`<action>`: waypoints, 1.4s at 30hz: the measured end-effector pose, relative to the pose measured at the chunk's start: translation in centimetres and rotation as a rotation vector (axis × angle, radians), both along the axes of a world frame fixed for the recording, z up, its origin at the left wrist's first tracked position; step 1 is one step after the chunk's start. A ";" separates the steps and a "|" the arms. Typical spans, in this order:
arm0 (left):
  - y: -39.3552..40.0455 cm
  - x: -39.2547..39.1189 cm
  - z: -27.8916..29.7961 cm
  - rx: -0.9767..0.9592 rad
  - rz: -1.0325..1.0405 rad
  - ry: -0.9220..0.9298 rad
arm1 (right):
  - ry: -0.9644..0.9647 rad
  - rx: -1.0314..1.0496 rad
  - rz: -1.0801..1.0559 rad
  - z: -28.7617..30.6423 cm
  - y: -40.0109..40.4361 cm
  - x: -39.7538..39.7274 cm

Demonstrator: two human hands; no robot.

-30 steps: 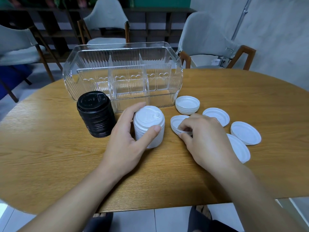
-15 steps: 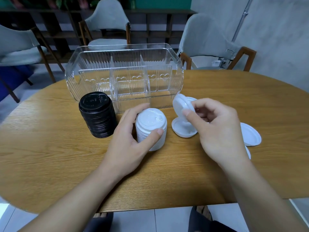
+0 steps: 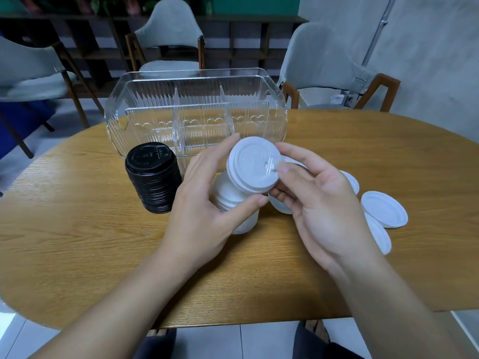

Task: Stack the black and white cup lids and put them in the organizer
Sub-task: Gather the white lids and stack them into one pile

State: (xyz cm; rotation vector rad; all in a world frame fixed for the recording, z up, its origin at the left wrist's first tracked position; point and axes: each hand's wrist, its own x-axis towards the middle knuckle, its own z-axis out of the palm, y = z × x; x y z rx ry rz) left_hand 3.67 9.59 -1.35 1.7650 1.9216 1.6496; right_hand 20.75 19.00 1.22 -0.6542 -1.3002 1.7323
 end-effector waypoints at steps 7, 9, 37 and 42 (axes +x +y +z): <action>-0.3 -0.5 -0.3 0.007 0.057 0.030 | -0.159 0.258 -0.033 0.2 -0.6 -0.3; -0.4 -0.5 -0.4 0.013 0.066 0.032 | -0.222 0.375 -0.038 -0.1 -0.8 -0.5; -0.5 -1.5 -2.6 -0.305 -0.120 -0.274 | -0.579 0.662 0.020 -1.2 -0.2 -0.7; -0.5 -1.5 -2.5 -0.303 -0.129 -0.280 | -0.593 0.623 0.101 -0.8 0.4 -0.2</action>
